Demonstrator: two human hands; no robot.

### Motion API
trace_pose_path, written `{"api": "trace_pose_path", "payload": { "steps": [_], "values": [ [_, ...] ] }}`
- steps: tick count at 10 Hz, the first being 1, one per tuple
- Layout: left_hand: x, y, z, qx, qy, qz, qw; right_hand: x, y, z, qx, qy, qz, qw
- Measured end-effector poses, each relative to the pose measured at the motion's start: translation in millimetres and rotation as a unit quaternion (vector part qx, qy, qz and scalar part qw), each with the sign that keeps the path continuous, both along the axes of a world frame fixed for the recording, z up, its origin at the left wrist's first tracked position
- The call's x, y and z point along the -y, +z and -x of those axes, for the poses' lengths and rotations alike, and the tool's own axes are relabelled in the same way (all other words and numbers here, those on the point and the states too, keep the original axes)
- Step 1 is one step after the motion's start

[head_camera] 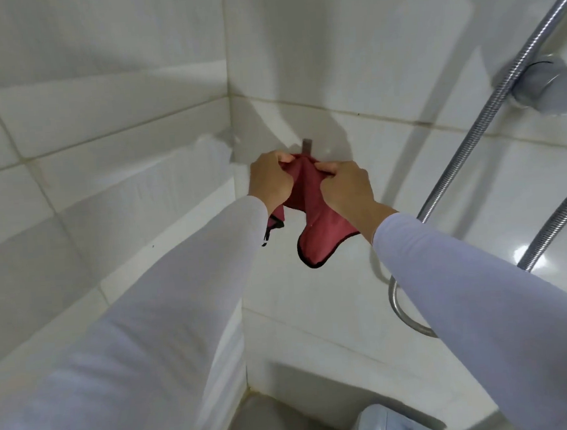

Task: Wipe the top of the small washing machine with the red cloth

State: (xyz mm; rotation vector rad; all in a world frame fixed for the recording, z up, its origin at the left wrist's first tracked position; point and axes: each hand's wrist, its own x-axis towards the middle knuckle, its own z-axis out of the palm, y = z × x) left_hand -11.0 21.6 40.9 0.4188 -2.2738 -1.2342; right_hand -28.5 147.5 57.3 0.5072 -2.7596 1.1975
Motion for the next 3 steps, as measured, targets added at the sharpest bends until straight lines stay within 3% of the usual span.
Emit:
{"api": "trace_pose_path", "payload": {
  "steps": [1,2,3],
  "values": [
    [-4.6,-16.6,1.3,-0.003,-0.034,-0.105,0.994,-2.7,-9.1,-2.2,0.016,0.049,0.001,0.999],
    [-10.6,-41.0,-4.7,-0.016,-0.03,-0.152,0.988,-11.4,-25.0,-5.7,0.051,0.085,-0.009,0.995],
    [-19.5,-75.4,-27.6,-0.017,0.09,-0.129,0.987,-32.6,-62.2,-26.2,0.091,0.073,0.012,0.993]
  ]
}}
